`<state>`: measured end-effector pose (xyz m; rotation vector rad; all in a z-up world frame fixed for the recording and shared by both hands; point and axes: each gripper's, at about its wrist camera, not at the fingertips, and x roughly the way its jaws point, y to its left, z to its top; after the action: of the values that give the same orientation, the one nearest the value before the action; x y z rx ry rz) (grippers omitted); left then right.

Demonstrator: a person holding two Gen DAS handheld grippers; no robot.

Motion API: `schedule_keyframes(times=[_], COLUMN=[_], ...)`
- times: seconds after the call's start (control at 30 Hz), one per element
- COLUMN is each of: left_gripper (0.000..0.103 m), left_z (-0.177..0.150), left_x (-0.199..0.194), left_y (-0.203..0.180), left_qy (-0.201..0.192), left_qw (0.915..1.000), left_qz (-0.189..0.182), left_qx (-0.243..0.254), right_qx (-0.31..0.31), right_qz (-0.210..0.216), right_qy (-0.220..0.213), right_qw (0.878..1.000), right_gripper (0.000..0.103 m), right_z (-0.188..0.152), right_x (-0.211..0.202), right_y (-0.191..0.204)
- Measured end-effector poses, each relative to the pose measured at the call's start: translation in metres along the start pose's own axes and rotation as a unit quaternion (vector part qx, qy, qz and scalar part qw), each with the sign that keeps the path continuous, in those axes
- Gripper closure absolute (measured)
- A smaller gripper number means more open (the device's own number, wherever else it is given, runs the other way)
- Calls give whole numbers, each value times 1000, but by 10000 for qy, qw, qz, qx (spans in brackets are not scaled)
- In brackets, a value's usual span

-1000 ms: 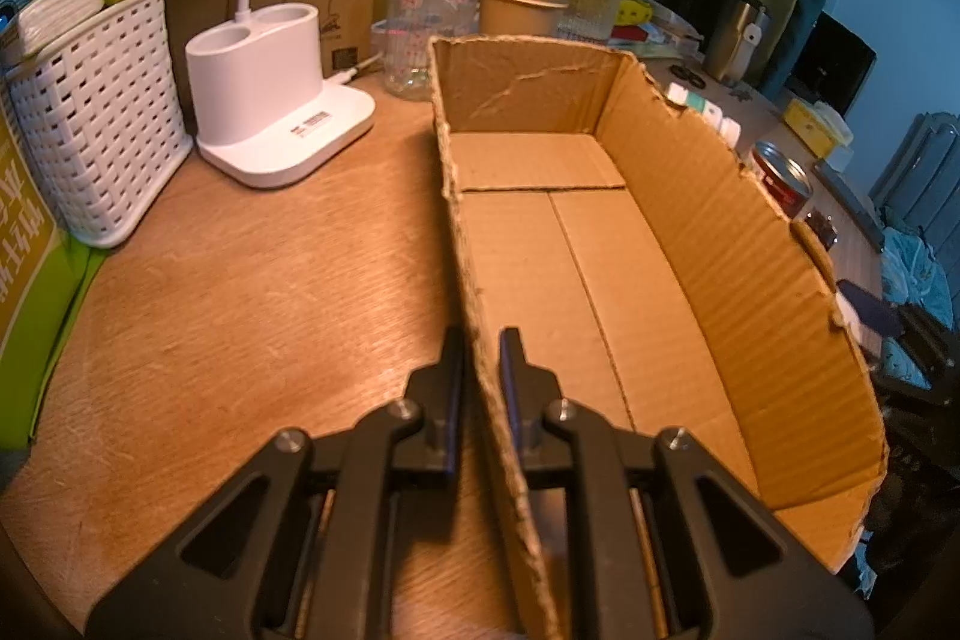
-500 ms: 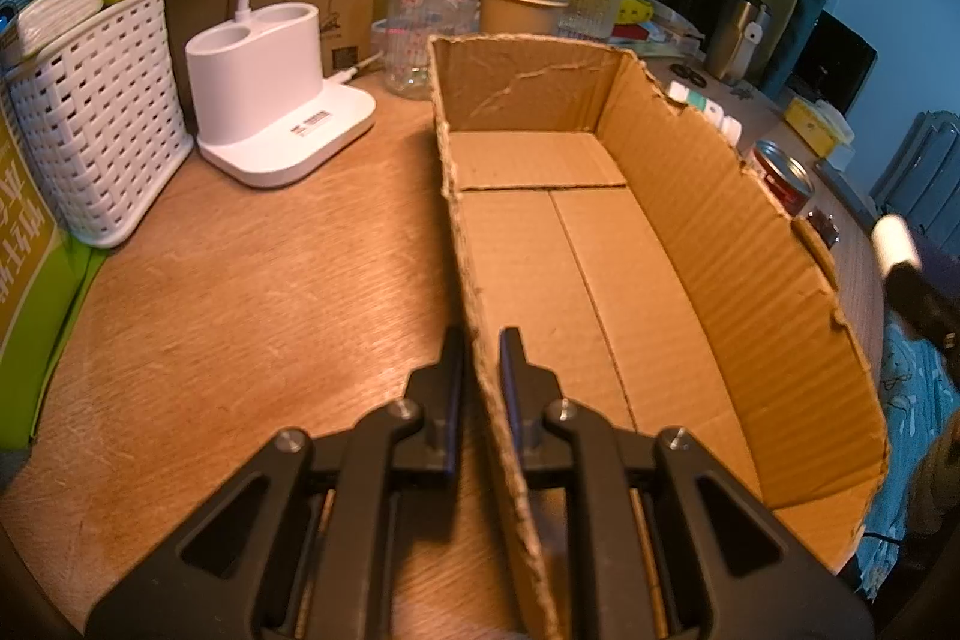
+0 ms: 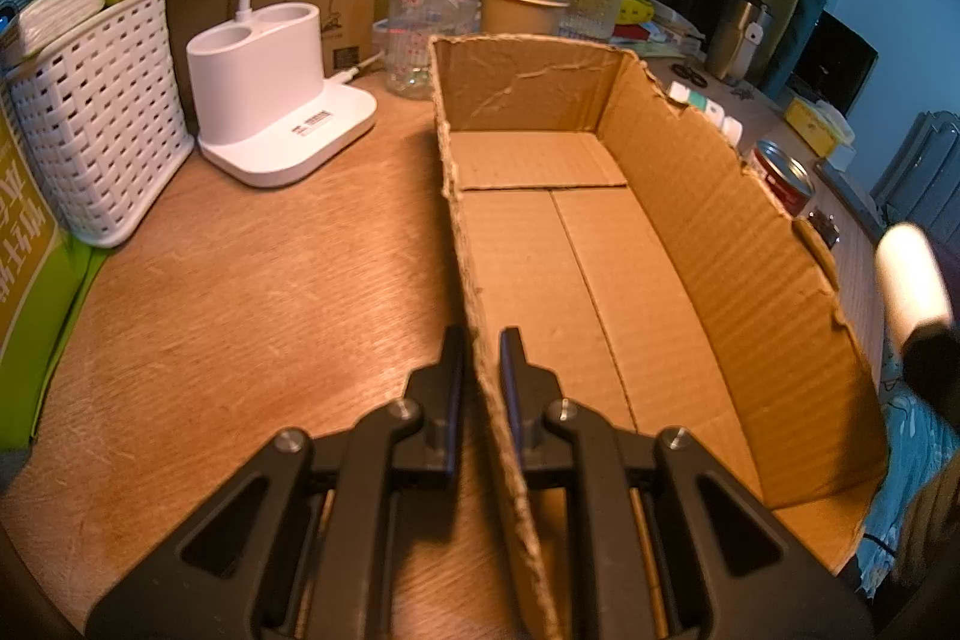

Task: Organize rigid objects
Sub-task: 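Carry the earbuds case into the box with the right gripper and release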

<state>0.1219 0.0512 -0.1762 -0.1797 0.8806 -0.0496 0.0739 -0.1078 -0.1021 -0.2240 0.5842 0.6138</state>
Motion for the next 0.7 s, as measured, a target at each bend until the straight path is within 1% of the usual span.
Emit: schedule_keyframes(times=[0.3,0.63,0.7], left_gripper=[90,90,90], left_z=[0,0,0], left_x=[0,0,0], left_y=[1,1,2], left_qy=[1,1,-5], left_qw=[10000,10000,10000], left_qz=[5,10,18], left_qx=[-12,-8,5], right_qx=[-164,-258,-394], right_qz=[185,246,172], right_qy=[259,415,434], right_qw=[9994,9985,9981], right_gripper=[44,44,44], right_z=[-9,-14,-14], right_x=[13,19,19], right_y=[17,22,25])
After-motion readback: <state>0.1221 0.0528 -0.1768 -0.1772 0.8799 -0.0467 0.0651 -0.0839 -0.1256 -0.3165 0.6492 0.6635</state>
